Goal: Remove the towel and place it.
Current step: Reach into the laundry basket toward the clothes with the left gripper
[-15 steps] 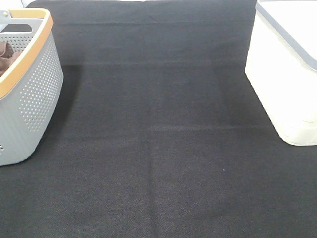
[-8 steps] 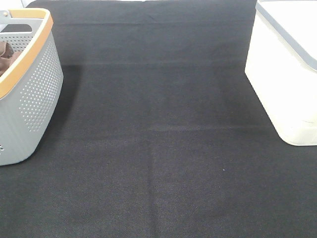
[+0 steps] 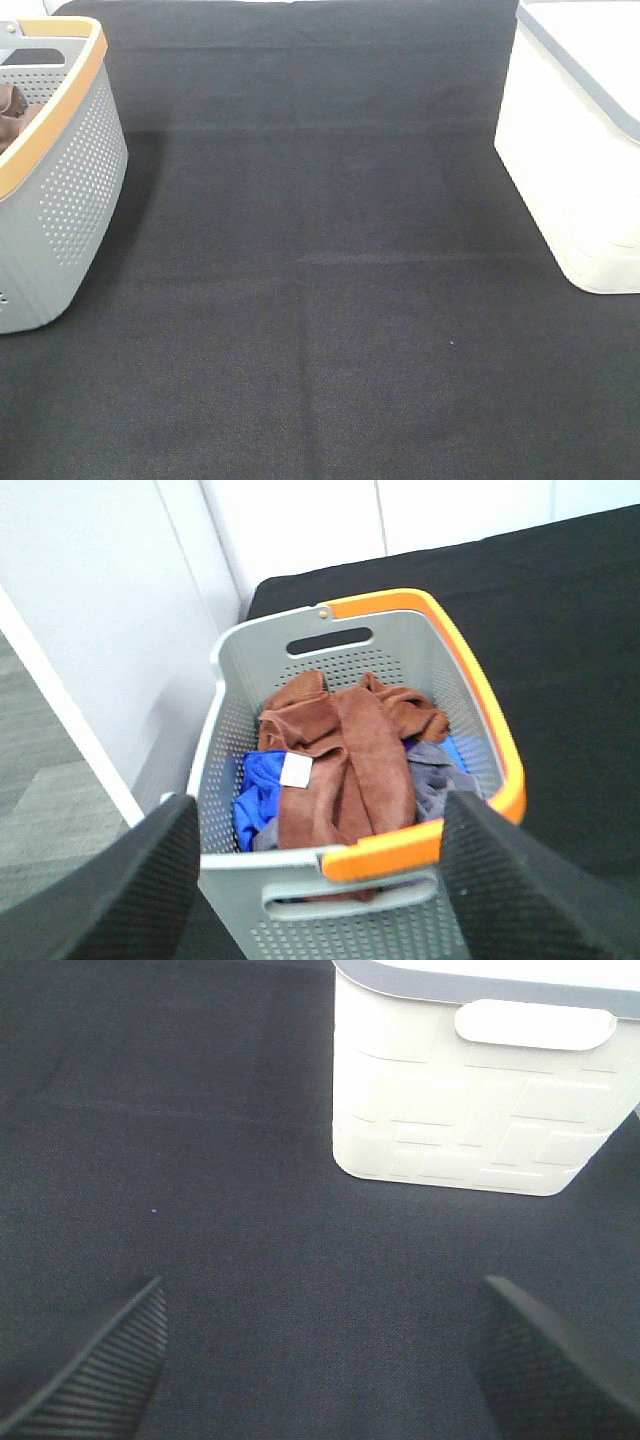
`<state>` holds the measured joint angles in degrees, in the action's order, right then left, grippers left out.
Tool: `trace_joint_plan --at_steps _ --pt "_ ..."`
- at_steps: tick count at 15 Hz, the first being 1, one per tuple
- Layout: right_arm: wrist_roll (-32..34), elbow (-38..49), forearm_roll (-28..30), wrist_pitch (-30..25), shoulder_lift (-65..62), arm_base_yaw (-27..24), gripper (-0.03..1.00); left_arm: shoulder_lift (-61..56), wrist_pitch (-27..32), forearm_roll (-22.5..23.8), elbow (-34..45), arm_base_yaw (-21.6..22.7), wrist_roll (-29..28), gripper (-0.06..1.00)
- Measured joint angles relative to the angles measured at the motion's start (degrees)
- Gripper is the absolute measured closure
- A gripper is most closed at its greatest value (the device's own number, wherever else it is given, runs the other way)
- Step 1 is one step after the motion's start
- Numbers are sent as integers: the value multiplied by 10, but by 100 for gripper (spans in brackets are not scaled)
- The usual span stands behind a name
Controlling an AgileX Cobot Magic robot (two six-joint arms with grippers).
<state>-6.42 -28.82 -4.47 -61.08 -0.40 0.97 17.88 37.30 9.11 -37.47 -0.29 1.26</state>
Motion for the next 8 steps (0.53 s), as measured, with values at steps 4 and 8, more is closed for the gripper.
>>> trace_joint_plan --at_steps 4,8 --pt "0 0 -1 0 0 0 19 189 -40 84 -64 0 -122 29" --pt "0 0 -1 0 0 0 19 323 -52 149 -123 0 -195 31"
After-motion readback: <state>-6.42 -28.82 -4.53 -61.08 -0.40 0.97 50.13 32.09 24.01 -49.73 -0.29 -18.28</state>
